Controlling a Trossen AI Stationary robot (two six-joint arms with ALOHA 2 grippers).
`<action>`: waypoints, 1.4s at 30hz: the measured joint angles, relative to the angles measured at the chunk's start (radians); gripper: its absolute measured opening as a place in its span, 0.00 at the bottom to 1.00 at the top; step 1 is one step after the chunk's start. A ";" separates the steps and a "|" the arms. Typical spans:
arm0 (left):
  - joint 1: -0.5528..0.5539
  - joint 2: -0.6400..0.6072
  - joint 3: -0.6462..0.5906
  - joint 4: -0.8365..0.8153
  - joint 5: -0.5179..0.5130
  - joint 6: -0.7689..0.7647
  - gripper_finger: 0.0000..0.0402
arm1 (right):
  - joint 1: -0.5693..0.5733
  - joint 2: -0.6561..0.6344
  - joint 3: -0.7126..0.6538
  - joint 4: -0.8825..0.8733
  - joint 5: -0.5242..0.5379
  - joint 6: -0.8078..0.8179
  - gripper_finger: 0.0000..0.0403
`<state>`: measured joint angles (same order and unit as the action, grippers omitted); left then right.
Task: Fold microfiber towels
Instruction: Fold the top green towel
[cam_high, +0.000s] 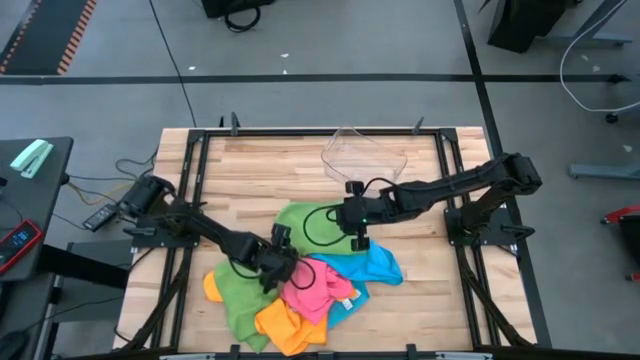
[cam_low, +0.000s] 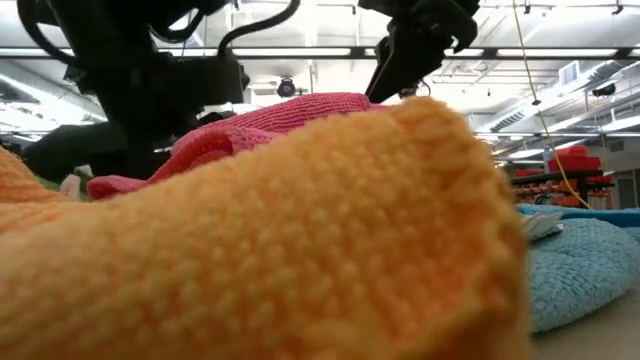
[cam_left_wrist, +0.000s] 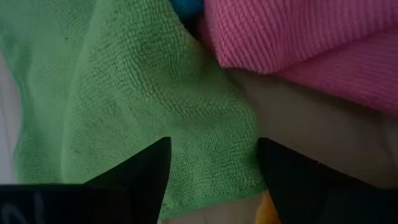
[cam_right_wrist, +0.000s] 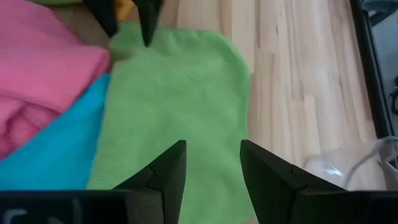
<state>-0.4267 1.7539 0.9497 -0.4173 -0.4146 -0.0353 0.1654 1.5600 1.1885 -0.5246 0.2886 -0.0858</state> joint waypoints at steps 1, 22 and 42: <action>-0.001 0.006 0.000 -0.004 0.000 0.001 0.61 | 0.005 0.000 0.000 0.002 0.000 0.003 0.40; -0.066 0.000 0.060 -0.087 0.005 -0.037 0.50 | 0.021 0.000 -0.001 0.023 0.000 0.007 0.40; -0.065 0.077 0.061 -0.092 0.006 -0.068 0.46 | 0.028 0.000 -0.001 0.034 -0.032 0.025 0.40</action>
<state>-0.4915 1.8313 1.0107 -0.5090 -0.4089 -0.1032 0.1939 1.5604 1.1873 -0.4904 0.2563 -0.0611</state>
